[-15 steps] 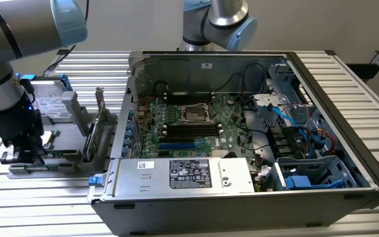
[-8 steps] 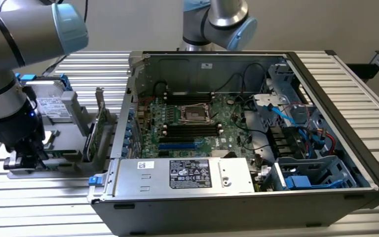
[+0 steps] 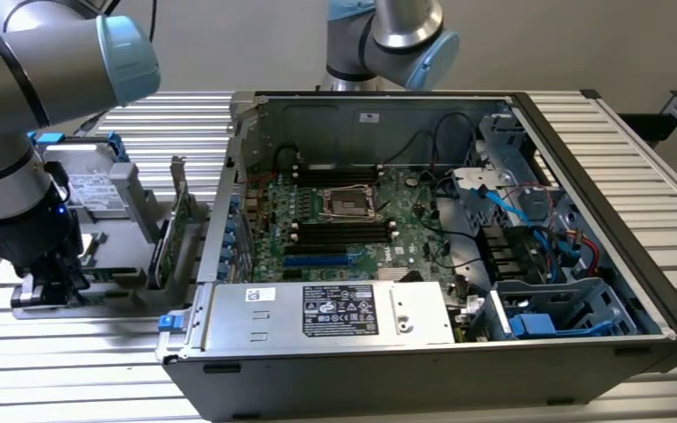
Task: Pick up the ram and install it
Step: 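Pick up the ram and move it above insertion slot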
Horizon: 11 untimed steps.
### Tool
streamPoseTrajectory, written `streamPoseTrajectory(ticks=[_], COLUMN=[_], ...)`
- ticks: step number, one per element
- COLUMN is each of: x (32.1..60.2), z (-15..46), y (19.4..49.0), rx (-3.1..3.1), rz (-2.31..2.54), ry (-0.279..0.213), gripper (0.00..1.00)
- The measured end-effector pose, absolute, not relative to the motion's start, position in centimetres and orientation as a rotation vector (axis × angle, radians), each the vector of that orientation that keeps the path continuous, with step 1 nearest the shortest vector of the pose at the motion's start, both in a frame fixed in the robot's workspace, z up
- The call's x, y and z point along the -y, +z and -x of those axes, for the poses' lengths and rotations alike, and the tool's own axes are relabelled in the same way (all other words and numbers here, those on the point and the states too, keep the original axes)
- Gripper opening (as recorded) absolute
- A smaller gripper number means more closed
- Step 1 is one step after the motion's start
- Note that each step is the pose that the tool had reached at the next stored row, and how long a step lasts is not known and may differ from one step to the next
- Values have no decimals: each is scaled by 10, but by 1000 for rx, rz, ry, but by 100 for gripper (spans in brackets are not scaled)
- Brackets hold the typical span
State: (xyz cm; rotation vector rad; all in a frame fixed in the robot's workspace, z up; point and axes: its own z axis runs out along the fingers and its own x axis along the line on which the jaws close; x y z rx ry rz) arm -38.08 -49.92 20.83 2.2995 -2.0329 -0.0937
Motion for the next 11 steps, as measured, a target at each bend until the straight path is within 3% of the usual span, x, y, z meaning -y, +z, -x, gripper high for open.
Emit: streamPoseTrajectory(ticks=[11], x=[493], z=[381], y=[196], rx=[2033], rz=[-2299], ry=[-93], gripper=[31])
